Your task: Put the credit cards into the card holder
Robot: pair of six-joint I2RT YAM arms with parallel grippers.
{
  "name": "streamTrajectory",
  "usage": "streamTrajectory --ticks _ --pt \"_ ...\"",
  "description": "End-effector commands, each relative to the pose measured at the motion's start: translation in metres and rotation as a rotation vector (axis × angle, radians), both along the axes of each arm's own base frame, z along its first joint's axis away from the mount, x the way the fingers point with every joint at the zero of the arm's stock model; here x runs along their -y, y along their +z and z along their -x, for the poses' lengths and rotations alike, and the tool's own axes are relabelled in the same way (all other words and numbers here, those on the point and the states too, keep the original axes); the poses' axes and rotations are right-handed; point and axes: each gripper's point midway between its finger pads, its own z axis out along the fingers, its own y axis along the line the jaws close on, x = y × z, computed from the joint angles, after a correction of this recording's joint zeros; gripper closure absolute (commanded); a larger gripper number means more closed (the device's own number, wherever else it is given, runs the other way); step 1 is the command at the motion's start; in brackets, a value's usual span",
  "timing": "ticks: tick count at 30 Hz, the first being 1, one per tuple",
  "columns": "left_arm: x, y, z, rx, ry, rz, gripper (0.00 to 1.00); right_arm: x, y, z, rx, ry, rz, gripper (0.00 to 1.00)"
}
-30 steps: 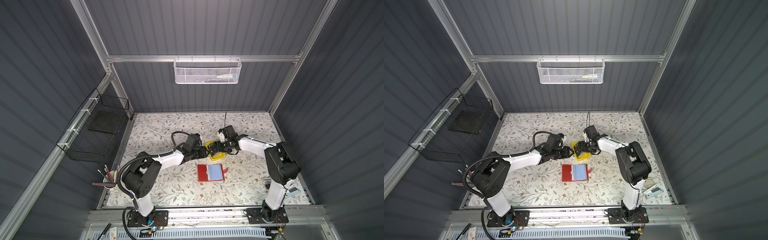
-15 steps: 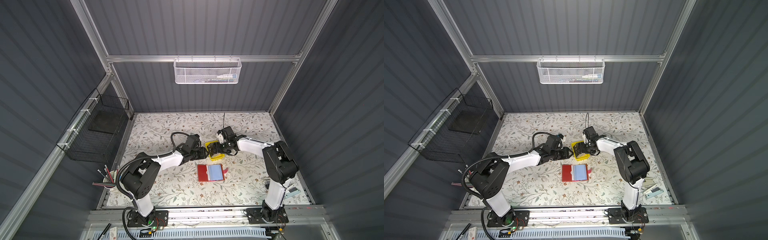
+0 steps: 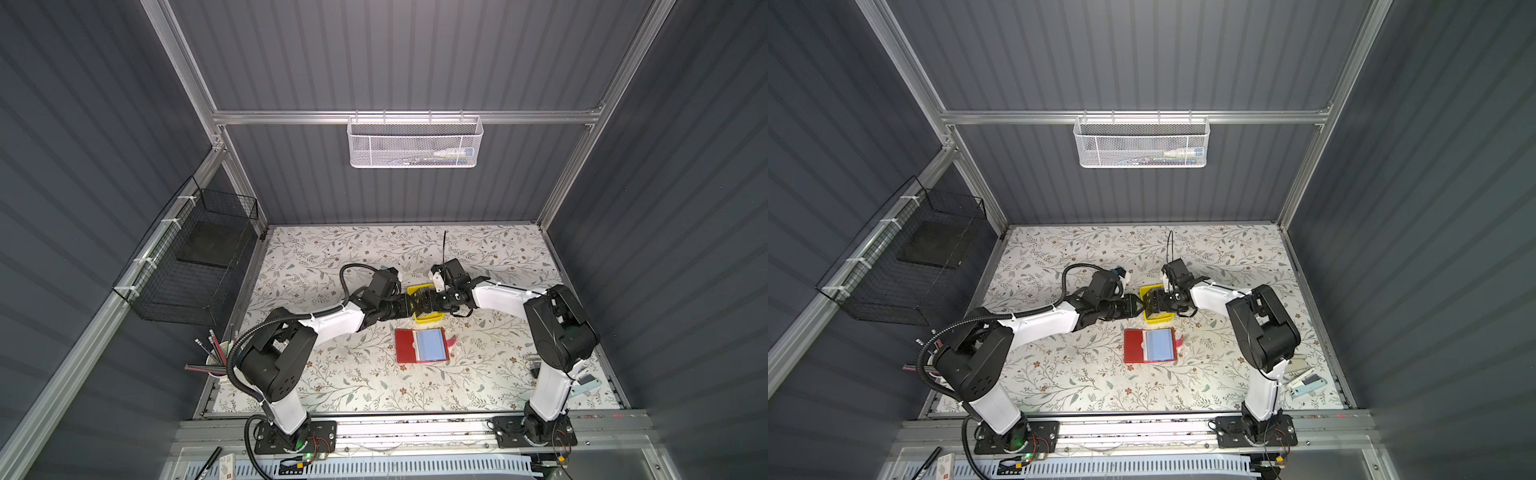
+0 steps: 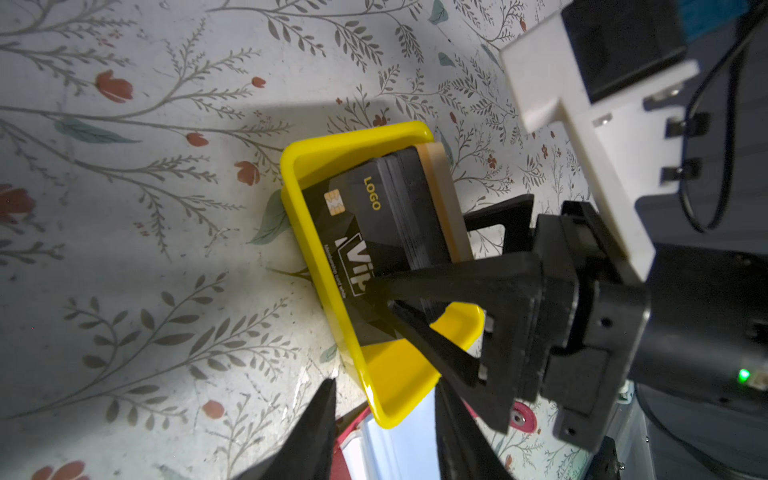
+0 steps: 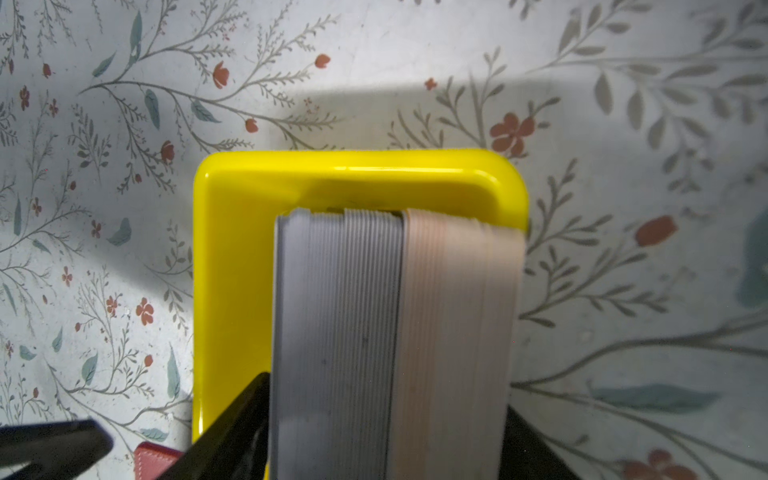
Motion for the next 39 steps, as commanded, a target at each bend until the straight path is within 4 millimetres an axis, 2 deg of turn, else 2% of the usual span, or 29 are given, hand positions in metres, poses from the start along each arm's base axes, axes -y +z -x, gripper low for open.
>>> streamTrajectory --ticks 1,6,10,17,28,39 --pt "-0.006 0.005 0.001 0.020 -0.003 -0.014 0.60 -0.001 -0.003 0.015 -0.020 0.004 0.009 0.29" --pt "-0.006 0.002 0.001 0.012 -0.005 -0.020 0.60 -0.001 0.001 0.021 -0.024 -0.021 0.004 0.28" --pt "-0.004 0.001 0.001 0.007 -0.002 -0.006 0.60 0.000 0.008 0.023 -0.022 -0.058 -0.013 0.23" --pt "0.003 -0.001 -0.004 -0.011 0.003 0.022 0.63 0.007 0.020 0.016 0.017 -0.087 0.014 0.16" --pt "0.013 -0.007 -0.015 -0.028 0.003 0.016 0.75 0.010 0.020 0.009 0.018 -0.091 0.040 0.10" --pt "0.019 -0.010 -0.021 -0.034 -0.005 0.003 0.77 0.010 0.014 0.011 0.004 -0.087 0.043 0.08"
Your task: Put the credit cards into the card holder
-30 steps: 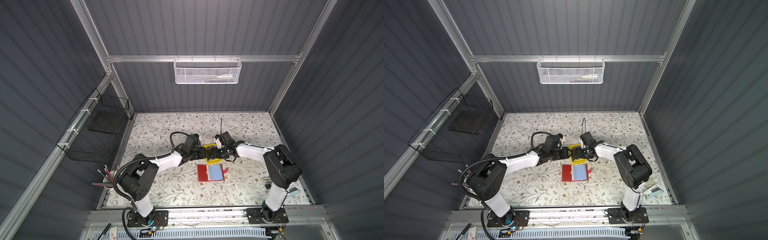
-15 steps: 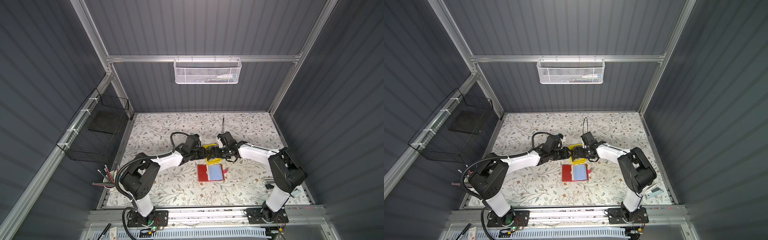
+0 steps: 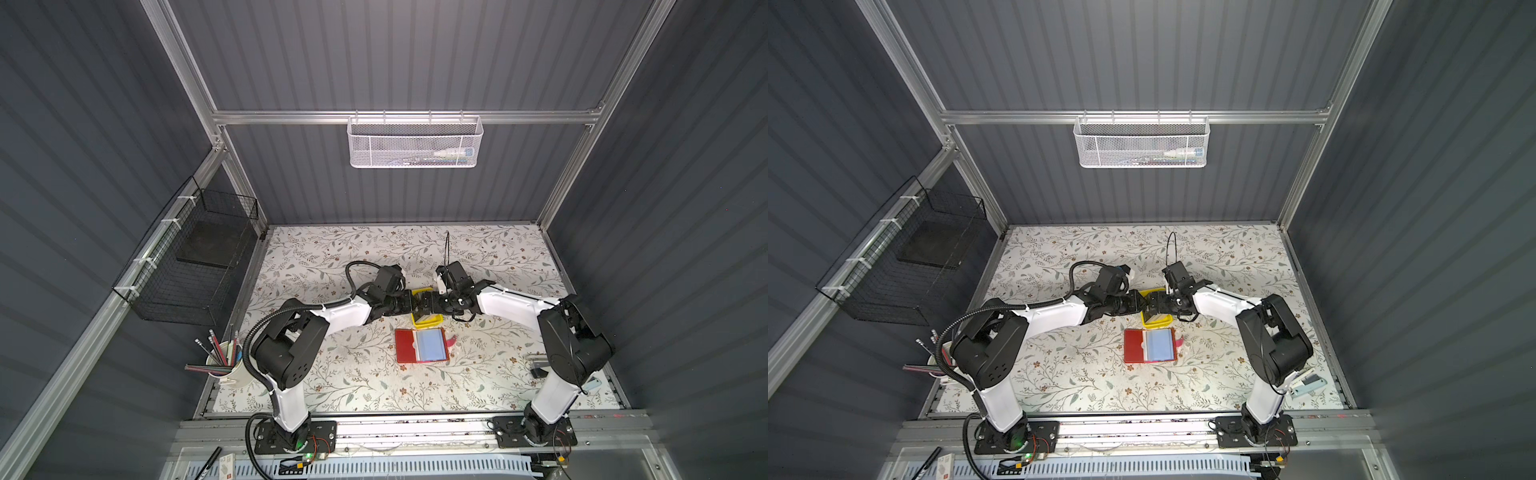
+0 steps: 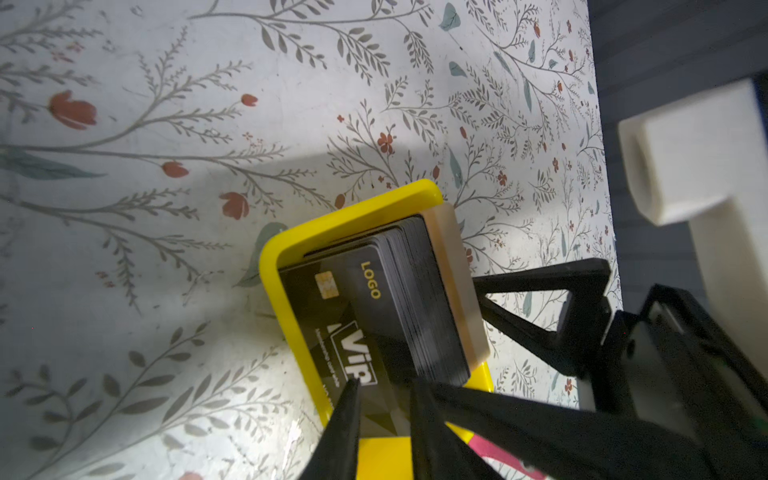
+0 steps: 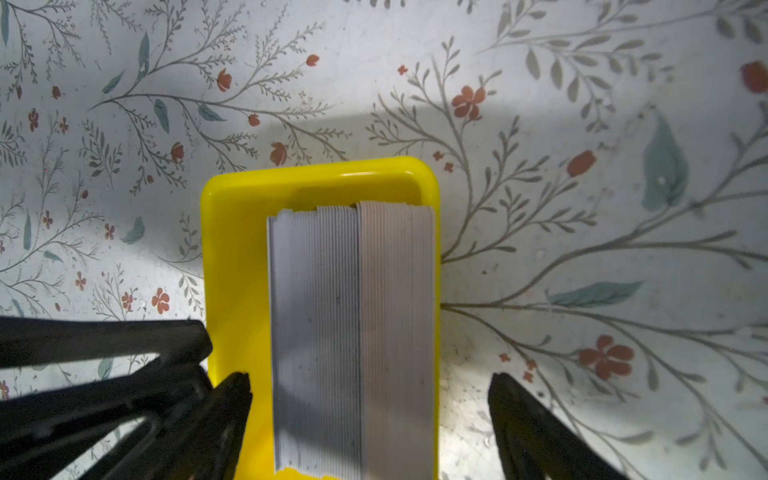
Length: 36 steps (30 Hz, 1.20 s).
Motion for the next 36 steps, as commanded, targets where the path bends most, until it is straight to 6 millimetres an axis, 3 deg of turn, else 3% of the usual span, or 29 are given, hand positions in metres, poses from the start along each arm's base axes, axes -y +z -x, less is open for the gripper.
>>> streamTrajectory --ticks 1,23,36 --pt "0.004 0.001 -0.004 -0.007 -0.013 -0.002 0.77 -0.001 -0.004 0.000 -0.013 0.007 0.012 0.08" --pt "-0.001 -0.014 -0.003 -0.030 -0.027 -0.070 0.77 -0.007 0.002 0.000 0.006 -0.038 -0.068 0.08" --pt "-0.003 -0.019 -0.002 -0.039 -0.027 -0.093 0.80 -0.006 -0.009 -0.002 -0.012 -0.040 -0.052 0.08"
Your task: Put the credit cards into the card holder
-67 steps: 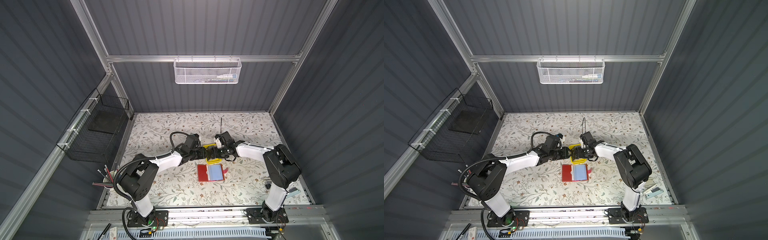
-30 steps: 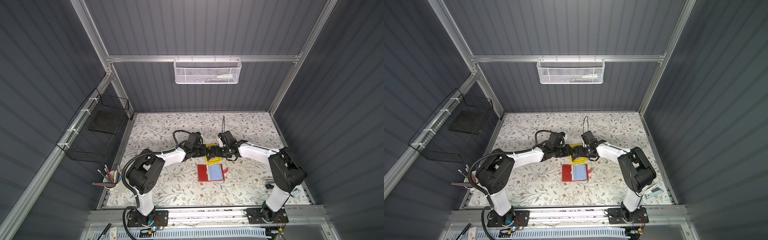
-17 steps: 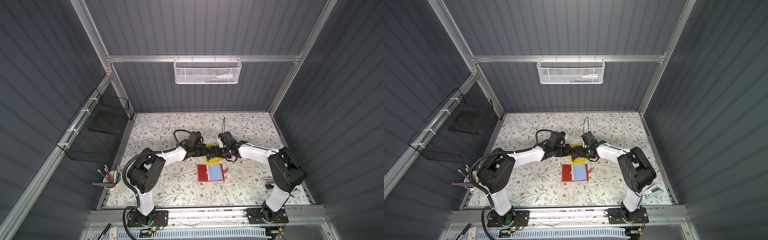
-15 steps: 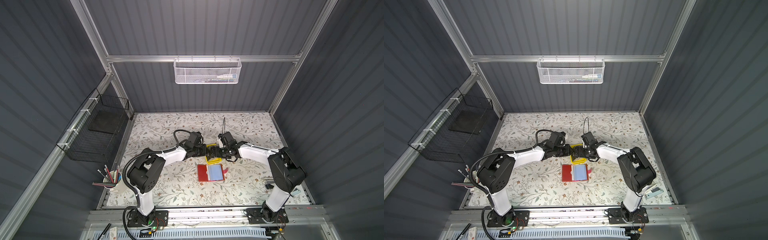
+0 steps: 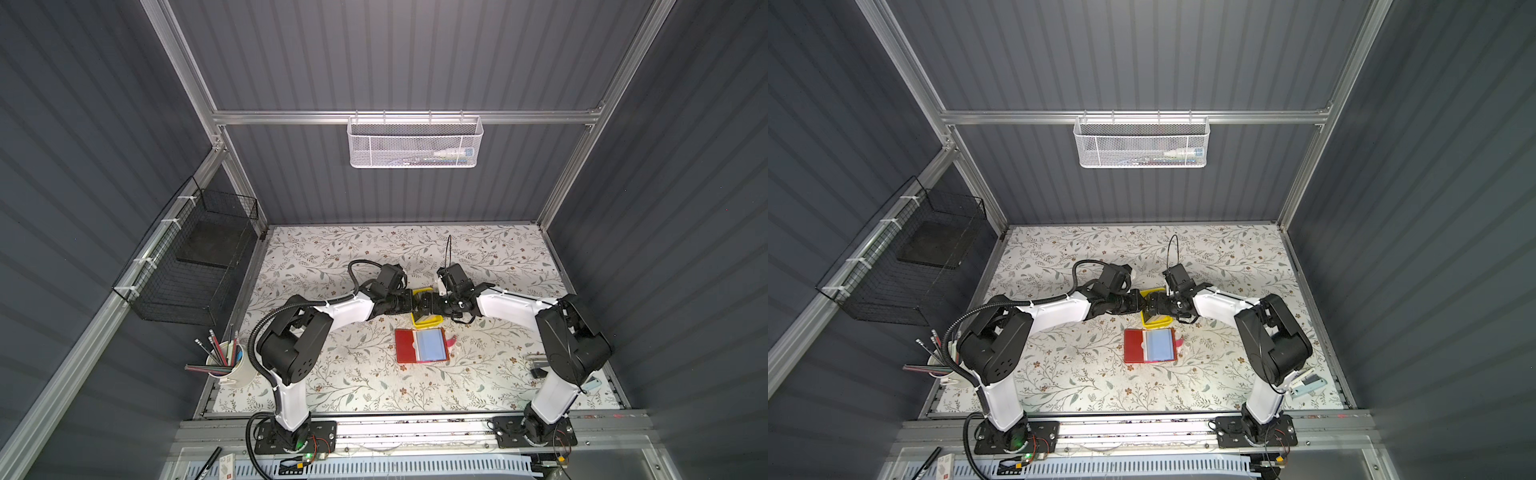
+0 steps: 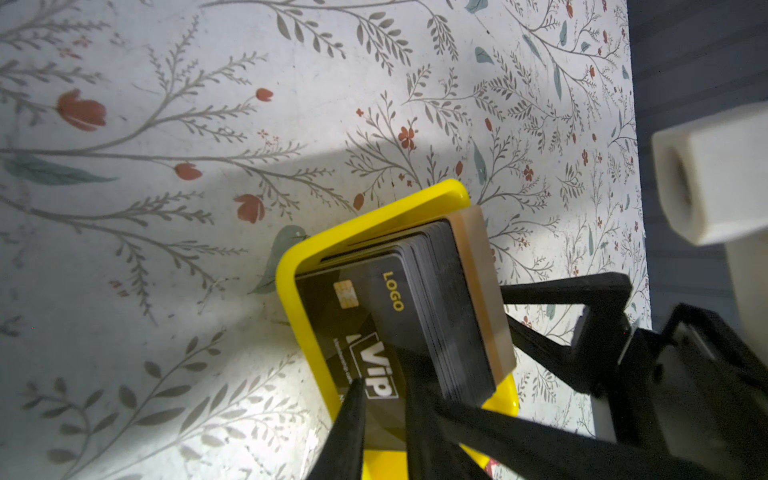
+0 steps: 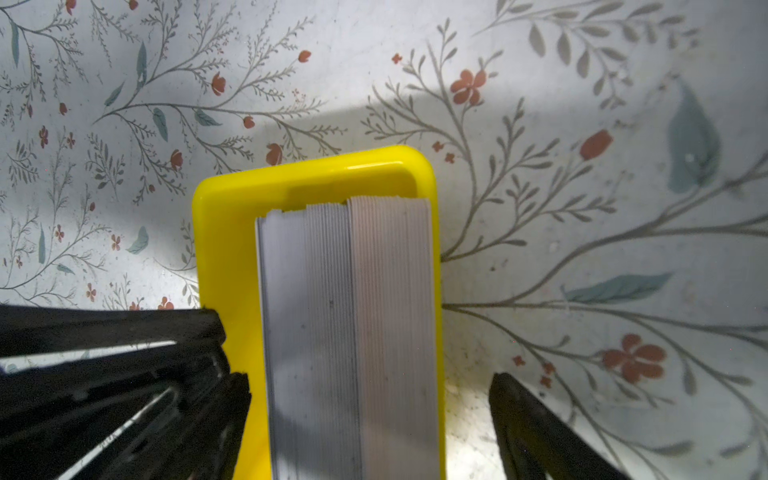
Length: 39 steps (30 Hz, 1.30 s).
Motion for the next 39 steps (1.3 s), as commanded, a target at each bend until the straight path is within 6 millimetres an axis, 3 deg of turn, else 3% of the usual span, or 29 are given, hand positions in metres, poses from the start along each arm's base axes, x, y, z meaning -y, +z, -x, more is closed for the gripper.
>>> streamTrajectory --ticks 1,39 --pt "-0.002 -0.009 0.001 -0.014 -0.015 -0.038 0.80 -0.004 -0.005 -0.003 -0.003 0.003 -0.008 0.08" --pt "-0.003 -0.018 0.000 -0.027 -0.007 -0.055 0.86 0.006 -0.011 -0.004 0.000 -0.025 0.040 0.11"
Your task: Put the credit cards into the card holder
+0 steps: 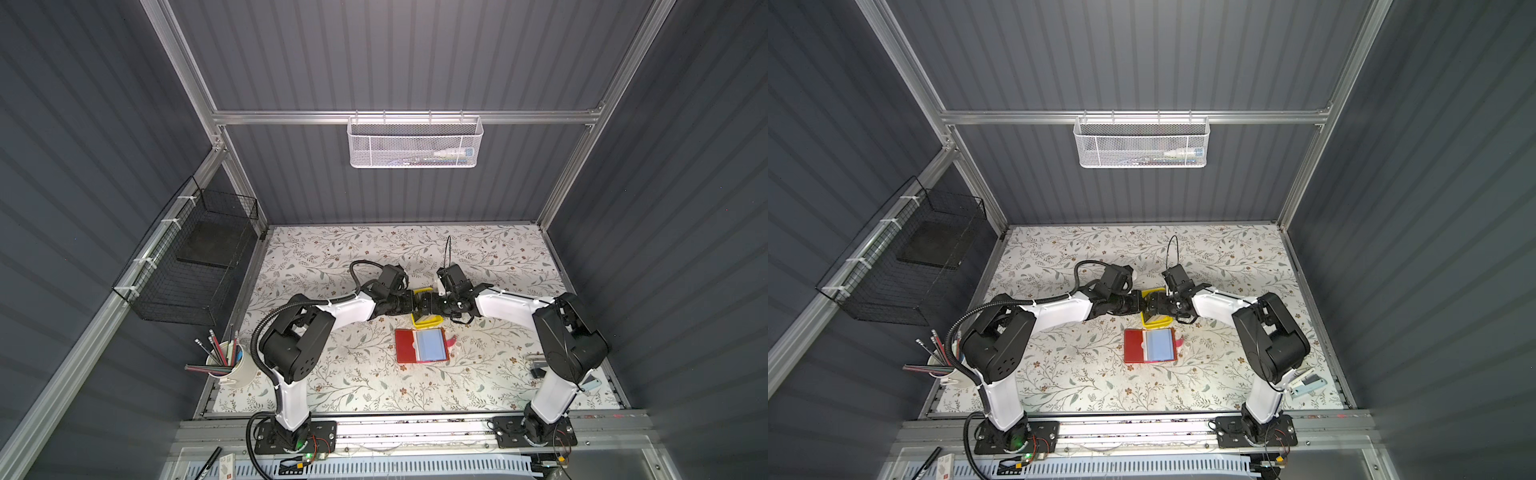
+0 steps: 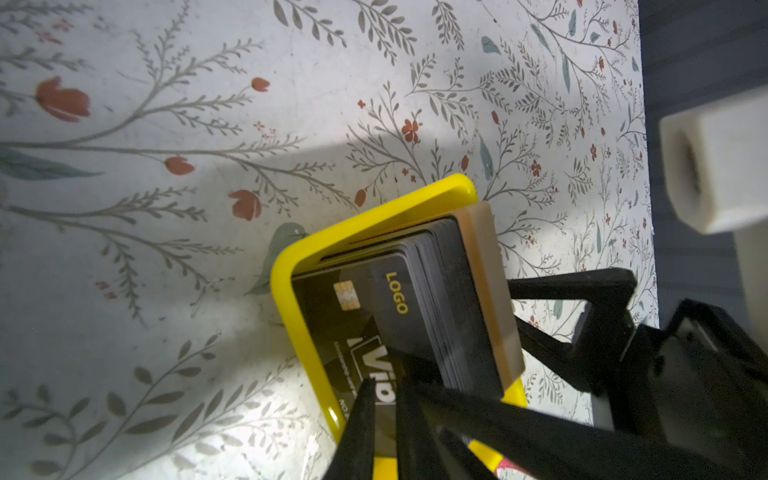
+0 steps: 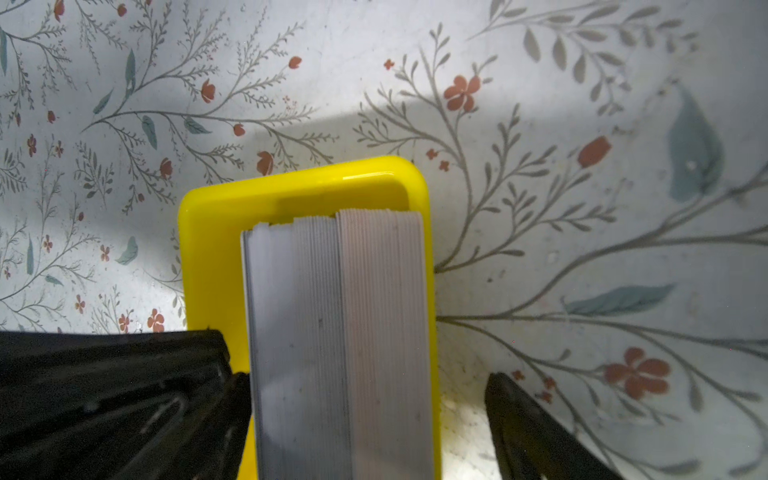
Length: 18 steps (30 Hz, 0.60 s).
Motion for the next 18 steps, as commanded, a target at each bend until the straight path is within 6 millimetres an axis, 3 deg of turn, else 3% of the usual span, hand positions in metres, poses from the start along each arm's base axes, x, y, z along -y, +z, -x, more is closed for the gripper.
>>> streamTrajectory --ticks 1,18 --pt "-0.004 -0.013 0.002 -0.021 -0.006 -0.045 0.86 0.006 -0.006 0.000 -0.009 -0.010 0.032 0.11" --pt "-0.005 -0.016 0.003 -0.024 -0.007 -0.052 0.87 0.011 0.003 -0.004 0.014 -0.008 0.048 0.11"
